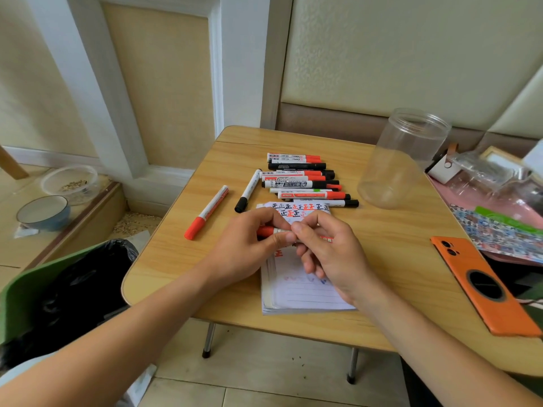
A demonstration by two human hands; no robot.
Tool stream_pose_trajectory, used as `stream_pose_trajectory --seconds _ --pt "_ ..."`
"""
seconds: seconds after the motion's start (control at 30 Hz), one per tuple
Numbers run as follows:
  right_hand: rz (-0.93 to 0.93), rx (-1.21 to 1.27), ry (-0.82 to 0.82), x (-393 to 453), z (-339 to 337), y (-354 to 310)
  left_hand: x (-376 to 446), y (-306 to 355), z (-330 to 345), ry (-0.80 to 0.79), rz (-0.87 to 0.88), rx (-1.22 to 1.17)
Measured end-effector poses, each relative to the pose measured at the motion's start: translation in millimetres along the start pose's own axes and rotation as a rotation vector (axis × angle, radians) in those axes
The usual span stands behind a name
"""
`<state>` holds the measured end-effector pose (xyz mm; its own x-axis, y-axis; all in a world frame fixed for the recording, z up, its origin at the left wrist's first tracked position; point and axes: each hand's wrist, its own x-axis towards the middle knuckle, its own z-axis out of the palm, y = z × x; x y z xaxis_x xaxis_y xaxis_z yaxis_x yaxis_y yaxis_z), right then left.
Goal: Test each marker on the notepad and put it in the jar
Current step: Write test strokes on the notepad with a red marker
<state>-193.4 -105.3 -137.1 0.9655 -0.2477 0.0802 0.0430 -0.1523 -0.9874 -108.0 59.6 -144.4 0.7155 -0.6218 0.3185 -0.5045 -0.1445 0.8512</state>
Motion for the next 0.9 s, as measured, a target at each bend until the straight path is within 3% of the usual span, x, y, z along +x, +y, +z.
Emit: stream_pose_trajectory --seconds 0.37,0.7,0.8,0.9 --pt "0.025 0.116 0.020 6.3 -2.4 0.8 0.6 0.4 0.8 -0.026 -0.008 0.085" --pt "0.151 0.301 0.149 14.8 -11.1 -13.4 8.5 -0.8 -0.5 -0.016 -0.075 0.584" --pt "0.095 0.266 0.209 14.4 -14.4 -26.0 12.2 8.9 0.3 -0.092 -0.166 0.633" --pt "-0.109 0.023 0.353 19.9 -25.2 -45.2 17.3 20.6 -1.8 -0.174 -0.210 0.731"
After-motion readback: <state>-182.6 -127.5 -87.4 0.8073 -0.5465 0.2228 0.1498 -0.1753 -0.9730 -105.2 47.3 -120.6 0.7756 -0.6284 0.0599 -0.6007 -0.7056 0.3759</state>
